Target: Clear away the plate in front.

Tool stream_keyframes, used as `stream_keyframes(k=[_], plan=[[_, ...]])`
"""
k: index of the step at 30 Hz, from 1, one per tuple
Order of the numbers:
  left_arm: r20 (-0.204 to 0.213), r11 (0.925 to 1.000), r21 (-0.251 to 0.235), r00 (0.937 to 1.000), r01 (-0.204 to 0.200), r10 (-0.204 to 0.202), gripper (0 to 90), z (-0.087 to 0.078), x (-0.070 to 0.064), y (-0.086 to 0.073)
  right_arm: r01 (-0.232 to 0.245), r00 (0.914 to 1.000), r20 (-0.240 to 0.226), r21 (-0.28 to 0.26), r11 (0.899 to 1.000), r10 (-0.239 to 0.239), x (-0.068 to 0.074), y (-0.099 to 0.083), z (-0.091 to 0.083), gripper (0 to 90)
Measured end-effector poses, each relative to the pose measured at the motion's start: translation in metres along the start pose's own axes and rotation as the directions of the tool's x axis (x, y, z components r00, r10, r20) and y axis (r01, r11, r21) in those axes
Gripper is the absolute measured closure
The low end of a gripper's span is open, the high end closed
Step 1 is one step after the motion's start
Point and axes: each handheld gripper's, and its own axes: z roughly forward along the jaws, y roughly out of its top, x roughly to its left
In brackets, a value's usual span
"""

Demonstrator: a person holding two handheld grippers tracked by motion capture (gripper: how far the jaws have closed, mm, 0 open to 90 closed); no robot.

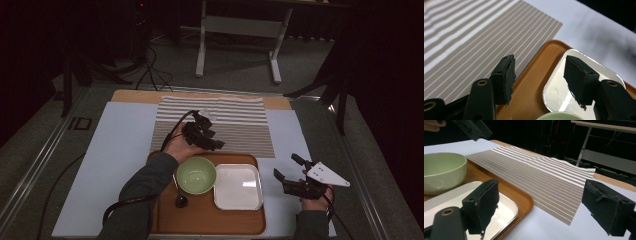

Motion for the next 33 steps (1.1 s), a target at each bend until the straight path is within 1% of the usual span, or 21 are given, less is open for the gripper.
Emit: stream_keyframes(k=[4,6,7,8,11,13,14,16,17,19,20,21,22,23,24,25,26,27,30,31,33], plan=[[-0.021,0.9984,-0.056,0.9998,0.006,-0.007,41.5,-0.016,-0.004,-0.007,0.004,1.0,-0.002,0.002,1.0,-0.004,0.001,0.0,0.001,13.8],[-0.026,0.9977,-0.067,0.9996,0.009,-0.011,41.0,-0.019,-0.004,-0.009,0.005,1.0,-0.004,0.004,1.0,-0.005,0.001,0.0,0.001,13.8],[-0.051,0.9964,-0.084,0.9986,0.007,-0.011,41.0,-0.026,-0.005,-0.014,0.005,1.0,-0.004,0.003,1.0,-0.005,0.001,0.0,0.001,13.8],[-0.06,0.9958,-0.091,0.9982,0.007,-0.012,40.8,-0.029,-0.004,-0.016,0.005,1.0,-0.005,0.003,1.0,-0.005,0.001,0.0,0.001,13.8],[-0.101,0.9942,-0.107,0.9948,0.0,-0.011,40.7,-0.038,-0.004,-0.023,0.007,1.0,-0.006,0.003,1.0,-0.007,0.002,0.0,0.002,13.8],[-0.109,0.9931,-0.118,0.9939,0.003,-0.016,40.7,-0.041,-0.004,-0.026,0.008,1.0,-0.006,0.004,1.0,-0.008,0.002,0.0,0.002,13.8],[-0.135,0.9913,-0.132,0.9906,0.003,-0.02,40.7,-0.047,-0.003,-0.03,0.009,0.9999,-0.006,0.005,1.0,-0.009,0.002,0.001,0.002,13.8],[-0.156,0.9886,-0.15,0.9872,0.006,-0.03,40.4,-0.053,-0.003,-0.036,0.01,0.9999,-0.006,0.007,1.0,-0.01,0.002,0.001,0.002,13.8],[-0.156,0.9886,-0.15,0.9872,0.006,-0.03,40.2,-0.053,-0.003,-0.036,0.01,0.9999,-0.007,0.007,1.0,-0.01,0.003,0.001,0.002,13.8],[-0.165,0.9863,-0.164,0.9851,0.021,-0.048,39.8,-0.06,-0.002,-0.042,0.01,0.9999,-0.008,0.007,1.0,-0.01,0.003,0.001,0.002,13.8],[-0.178,0.9829,-0.181,0.9817,0.035,-0.068,39.9,-0.065,-0.001,-0.05,0.01,0.9999,-0.009,0.006,1.0,-0.01,0.003,0.001,0.003,13.8],[-0.178,0.9829,-0.181,0.9817,0.035,-0.068,39.8,-0.065,-0.001,-0.05,0.011,0.9999,-0.01,0.007,1.0,-0.011,0.003,0.001,0.003,13.8],[-0.199,0.98,-0.195,0.9768,0.041,-0.08,39.8,-0.07,0.0,-0.057,0.011,0.9999,-0.011,0.008,1.0,-0.011,0.003,0.001,0.003,13.8],[-0.199,0.98,-0.195,0.9768,0.041,-0.08,39.8,-0.07,0.0,-0.057,0.011,0.9999,-0.011,0.008,1.0,-0.011,0.003,0.001,0.003,13.8],[-0.213,0.9762,-0.212,0.9726,0.047,-0.093,39.9,-0.075,0.001,-0.064,0.01,0.9999,-0.012,0.01,1.0,-0.01,0.003,0.001,0.003,13.8],[-0.213,0.9762,-0.212,0.9726,0.047,-0.093,39.8,-0.075,0.001,-0.064,0.01,0.9999,-0.012,0.009,1.0,-0.01,0.003,0.001,0.003,13.8],[-0.223,0.9741,-0.221,0.9698,0.047,-0.098,39.8,-0.077,0.002,-0.067,0.009,0.9999,-0.012,0.009,1.0,-0.009,0.003,0.001,0.003,13.8],[-0.244,0.9706,-0.235,0.9636,0.05,-0.109,39.8,-0.084,0.002,-0.074,0.01,0.9999,-0.011,0.009,1.0,-0.01,0.003,0.001,0.003,13.8],[-0.266,0.9668,-0.247,0.9551,0.064,-0.131,39.1,-0.094,0.005,-0.086,0.009,0.9999,-0.011,0.009,1.0,-0.009,0.003,0.001,0.003,13.8],[-0.266,0.9668,-0.247,0.9551,0.064,-0.131,39.1,-0.094,0.005,-0.086,0.009,0.9999,-0.012,0.009,1.0,-0.009,0.003,0.001,0.003,13.8],[-0.292,0.9654,-0.252,0.9457,0.069,-0.144,39.0,-0.099,0.006,-0.095,0.011,0.9999,-0.012,0.009,1.0,-0.01,0.003,0.001,0.003,13.8]])
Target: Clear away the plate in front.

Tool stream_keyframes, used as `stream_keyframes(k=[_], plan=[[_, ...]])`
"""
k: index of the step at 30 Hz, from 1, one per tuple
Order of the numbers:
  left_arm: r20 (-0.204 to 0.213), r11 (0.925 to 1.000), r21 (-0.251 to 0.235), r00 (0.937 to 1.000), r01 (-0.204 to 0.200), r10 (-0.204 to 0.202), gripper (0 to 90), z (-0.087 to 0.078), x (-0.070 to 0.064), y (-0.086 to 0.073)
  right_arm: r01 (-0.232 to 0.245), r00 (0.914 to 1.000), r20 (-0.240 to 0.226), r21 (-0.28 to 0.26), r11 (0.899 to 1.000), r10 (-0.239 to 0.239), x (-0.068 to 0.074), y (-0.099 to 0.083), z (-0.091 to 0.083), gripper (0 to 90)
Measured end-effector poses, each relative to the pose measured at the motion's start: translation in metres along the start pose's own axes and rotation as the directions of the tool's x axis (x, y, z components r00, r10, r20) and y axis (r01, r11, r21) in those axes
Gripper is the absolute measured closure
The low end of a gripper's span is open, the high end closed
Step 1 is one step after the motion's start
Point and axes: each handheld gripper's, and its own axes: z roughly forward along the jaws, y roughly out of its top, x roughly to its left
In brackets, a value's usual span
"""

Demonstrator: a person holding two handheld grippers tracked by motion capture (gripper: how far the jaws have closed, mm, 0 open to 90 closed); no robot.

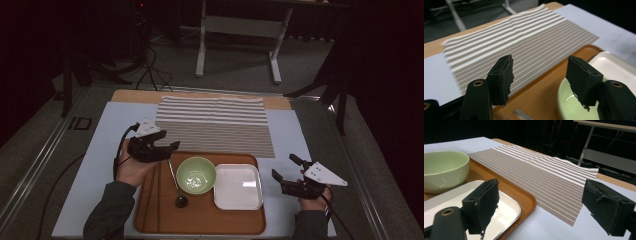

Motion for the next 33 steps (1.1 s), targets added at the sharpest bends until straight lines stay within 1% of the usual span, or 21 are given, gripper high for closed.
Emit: stream_keyframes(k=[1,2,3,5,6,7,8,11,12,15,17,20,21,22,26,27,29,30,31,32,33], plan=[[-0.024,1.0,-0.002,0.9997,0.003,-0.003,39.1,-0.006,0.003,-0.007,-0.002,1.0,0.0,0.001,1.0,0.002,0.0,0.0,0.0,13.8],[-0.034,1.0,-0.005,0.9994,0.002,-0.003,39.1,-0.008,0.004,-0.01,-0.001,1.0,0.001,0.0,1.0,0.001,0.0,0.0,0.0,13.8],[-0.034,1.0,-0.005,0.9994,0.002,-0.003,39.1,-0.008,0.004,-0.01,0.0,1.0,0.001,-0.001,1.0,0.0,0.0,0.0,0.0,13.8],[-0.051,0.9998,-0.018,0.9987,0.002,-0.003,39.1,-0.014,0.005,-0.016,0.0,1.0,0.001,0.0,1.0,0.0,0.0,0.0,0.0,13.8],[-0.053,0.9993,-0.037,0.9985,0.006,-0.008,39.1,-0.019,0.008,-0.021,-0.001,1.0,0.002,0.001,1.0,0.001,0.0,0.0,0.0,13.8],[-0.053,0.9993,-0.037,0.9985,0.006,-0.008,39.0,-0.019,0.008,-0.021,-0.001,1.0,0.002,0.001,1.0,0.001,0.0,0.0,0.0,13.8],[-0.049,0.9984,-0.052,0.9985,0.021,-0.024,38.4,-0.023,0.011,-0.026,-0.001,1.0,0.002,0.0,1.0,0.001,0.0,0.0,0.0,13.8],[-0.059,0.9968,-0.071,0.9975,0.035,-0.04,38.3,-0.03,0.015,-0.034,0.0,1.0,0.002,0.001,1.0,0.0,0.0,0.0,0.0,13.8],[-0.059,0.9968,-0.071,0.9975,0.035,-0.04,38.3,-0.03,0.015,-0.034,-0.001,1.0,0.002,0.001,1.0,0.001,0.0,0.0,0.0,13.8],[-0.066,0.9947,-0.093,0.9966,0.044,-0.05,38.2,-0.036,0.018,-0.042,-0.001,1.0,0.002,0.001,1.0,0.001,0.0,0.0,0.0,13.8],[-0.062,0.9931,-0.106,0.9965,0.049,-0.056,37.8,-0.039,0.02,-0.048,0.001,1.0,0.002,0.001,1.0,-0.001,0.0,0.0,0.0,13.8],[-0.078,0.9914,-0.121,0.9952,0.049,-0.059,37.1,-0.044,0.021,-0.059,0.002,1.0,0.002,0.001,1.0,-0.002,0.0,0.0,0.0,13.8],[-0.078,0.9914,-0.121,0.9952,0.049,-0.059,36.6,-0.044,0.021,-0.059,0.001,1.0,0.002,0.001,1.0,-0.001,0.0,0.0,0.0,13.8],[-0.084,0.9924,-0.114,0.9948,0.048,-0.057,35.8,-0.045,0.022,-0.063,0.002,1.0,0.002,0.001,1.0,-0.002,0.0,0.0,0.0,13.8],[-0.093,0.9949,-0.093,0.9945,0.039,-0.048,33.5,-0.046,0.025,-0.07,0.001,1.0,0.002,-0.001,1.0,-0.001,0.0,0.0,-0.001,13.8],[-0.116,0.9961,-0.082,0.9923,0.034,-0.043,32.9,-0.048,0.026,-0.074,0.001,1.0,0.002,-0.001,1.0,-0.001,0.0,0.0,-0.001,13.8],[-0.137,0.9963,-0.079,0.9896,0.032,-0.043,31.9,-0.051,0.027,-0.079,0.001,1.0,0.003,-0.002,1.0,-0.001,0.0,0.0,-0.001,13.8],[-0.137,0.9963,-0.079,0.9896,0.032,-0.043,31.8,-0.051,0.027,-0.079,0.001,1.0,0.003,-0.002,1.0,-0.001,0.0,0.0,-0.001,13.8],[-0.156,0.9964,-0.076,0.9865,0.038,-0.049,31.2,-0.055,0.03,-0.084,0.001,1.0,0.003,-0.002,1.0,-0.001,0.0,0.0,-0.001,13.8],[-0.166,0.9962,-0.077,0.9847,0.041,-0.053,30.6,-0.058,0.031,-0.087,0.001,1.0,0.001,-0.002,1.0,-0.001,0.0,0.0,-0.001,13.8],[-0.166,0.9962,-0.077,0.9847,0.041,-0.053,29.9,-0.058,0.031,-0.087,0.001,1.0,0.001,-0.002,1.0,-0.001,0.0,0.0,-0.001,13.8]])
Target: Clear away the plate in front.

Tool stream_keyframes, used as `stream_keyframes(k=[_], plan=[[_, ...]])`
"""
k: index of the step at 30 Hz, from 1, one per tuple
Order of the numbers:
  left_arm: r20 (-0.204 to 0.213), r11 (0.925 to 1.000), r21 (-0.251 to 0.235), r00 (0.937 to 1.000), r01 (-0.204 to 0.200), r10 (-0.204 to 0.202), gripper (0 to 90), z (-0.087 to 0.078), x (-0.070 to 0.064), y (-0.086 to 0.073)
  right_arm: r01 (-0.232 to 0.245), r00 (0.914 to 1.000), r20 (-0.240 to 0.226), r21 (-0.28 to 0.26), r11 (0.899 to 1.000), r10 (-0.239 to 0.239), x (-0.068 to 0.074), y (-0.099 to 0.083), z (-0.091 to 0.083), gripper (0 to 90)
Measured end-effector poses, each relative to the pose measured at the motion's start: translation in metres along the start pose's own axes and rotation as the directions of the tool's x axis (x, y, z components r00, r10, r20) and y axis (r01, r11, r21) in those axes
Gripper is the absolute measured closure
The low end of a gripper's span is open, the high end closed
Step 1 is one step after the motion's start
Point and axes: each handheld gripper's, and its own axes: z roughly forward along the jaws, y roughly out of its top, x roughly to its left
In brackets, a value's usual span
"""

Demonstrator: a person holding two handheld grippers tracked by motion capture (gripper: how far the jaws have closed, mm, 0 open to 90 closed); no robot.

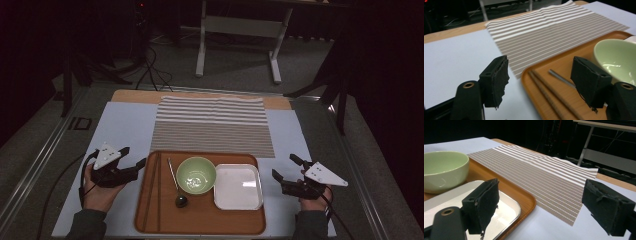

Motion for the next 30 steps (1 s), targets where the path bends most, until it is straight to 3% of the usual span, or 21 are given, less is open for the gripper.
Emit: stream_keyframes(k=[9,14,15,22,30], plan=[[-0.085,0.9988,-0.029,0.9955,0.039,-0.042,27.9,-0.021,0.012,-0.022,-0.001,1.0,0.001,-0.002,1.0,0.001,0.0,0.0,-0.001,13.8],[-0.118,0.9992,-0.019,0.9923,0.035,-0.037,27.1,-0.026,0.013,-0.03,-0.002,1.0,0.001,-0.003,1.0,0.002,0.0,0.0,-0.002,13.8],[-0.142,0.9993,-0.021,0.9894,0.03,-0.032,26.8,-0.029,0.013,-0.033,-0.002,1.0,0.001,-0.002,1.0,0.002,0.0,0.0,-0.002,13.8],[-0.188,0.9987,-0.037,0.9813,0.036,-0.042,26.6,-0.041,0.014,-0.044,0.001,1.0,0.001,-0.001,1.0,-0.001,0.0,0.0,-0.002,13.7],[-0.204,0.9973,-0.049,0.9768,0.056,-0.065,26.7,-0.042,0.02,-0.048,0.003,1.0,0.002,0.001,1.0,-0.003,0.0,0.0,-0.002,13.6]])
